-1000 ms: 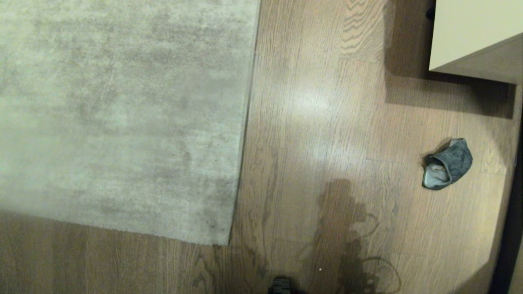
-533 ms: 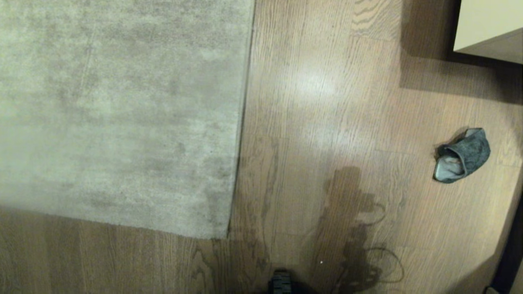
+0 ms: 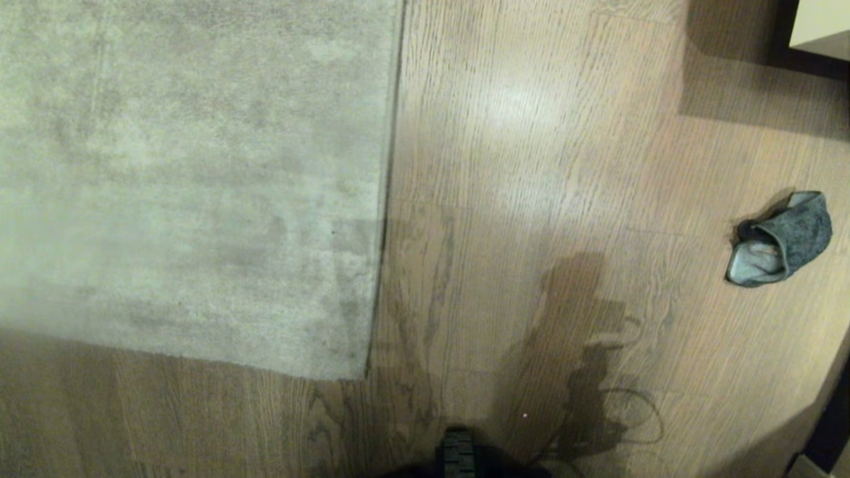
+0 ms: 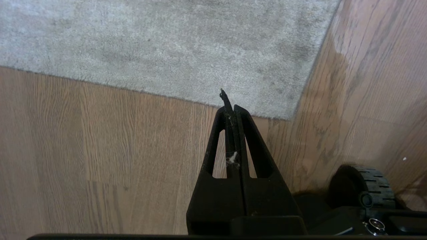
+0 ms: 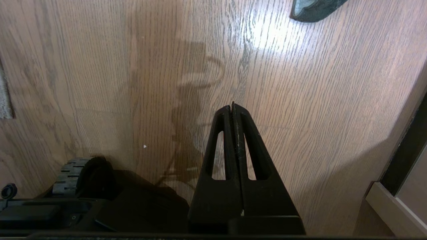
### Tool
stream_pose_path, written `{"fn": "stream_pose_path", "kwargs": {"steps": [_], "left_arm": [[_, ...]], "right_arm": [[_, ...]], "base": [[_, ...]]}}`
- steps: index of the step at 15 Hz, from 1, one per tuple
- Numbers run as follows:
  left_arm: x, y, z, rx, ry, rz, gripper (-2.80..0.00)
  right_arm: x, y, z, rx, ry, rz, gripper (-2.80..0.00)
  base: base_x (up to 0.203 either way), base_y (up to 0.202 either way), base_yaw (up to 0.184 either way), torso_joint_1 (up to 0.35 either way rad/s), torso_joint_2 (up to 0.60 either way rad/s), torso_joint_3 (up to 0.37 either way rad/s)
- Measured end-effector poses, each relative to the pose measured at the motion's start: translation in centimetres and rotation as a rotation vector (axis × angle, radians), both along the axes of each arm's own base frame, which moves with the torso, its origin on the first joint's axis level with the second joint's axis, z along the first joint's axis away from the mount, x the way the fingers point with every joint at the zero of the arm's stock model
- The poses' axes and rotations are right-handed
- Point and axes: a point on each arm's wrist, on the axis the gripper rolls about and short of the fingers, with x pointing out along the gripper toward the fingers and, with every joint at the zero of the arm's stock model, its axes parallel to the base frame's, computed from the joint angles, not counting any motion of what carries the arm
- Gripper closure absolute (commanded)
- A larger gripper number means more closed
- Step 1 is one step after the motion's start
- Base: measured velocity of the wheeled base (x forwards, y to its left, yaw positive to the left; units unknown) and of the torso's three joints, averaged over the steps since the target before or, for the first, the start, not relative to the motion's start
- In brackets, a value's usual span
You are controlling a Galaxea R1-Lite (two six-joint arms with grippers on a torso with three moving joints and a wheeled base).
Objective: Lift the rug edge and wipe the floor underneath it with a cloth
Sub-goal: Pick up the rag
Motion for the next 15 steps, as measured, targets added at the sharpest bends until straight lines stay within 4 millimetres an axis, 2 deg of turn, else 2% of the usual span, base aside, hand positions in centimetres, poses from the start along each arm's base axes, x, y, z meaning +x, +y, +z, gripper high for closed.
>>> {"fn": "stream_pose_path", "kwargs": {"steps": [15], "left_arm": [[0.00, 0.00, 0.02, 0.000, -0.001, -0.001, 0.00]], "right_arm": [[0.00, 0.00, 0.00, 0.000, 0.000, 0.000, 0.00]], "base": [[0.000, 0.000, 0.000, 0.000, 0.00, -0.002]]}}
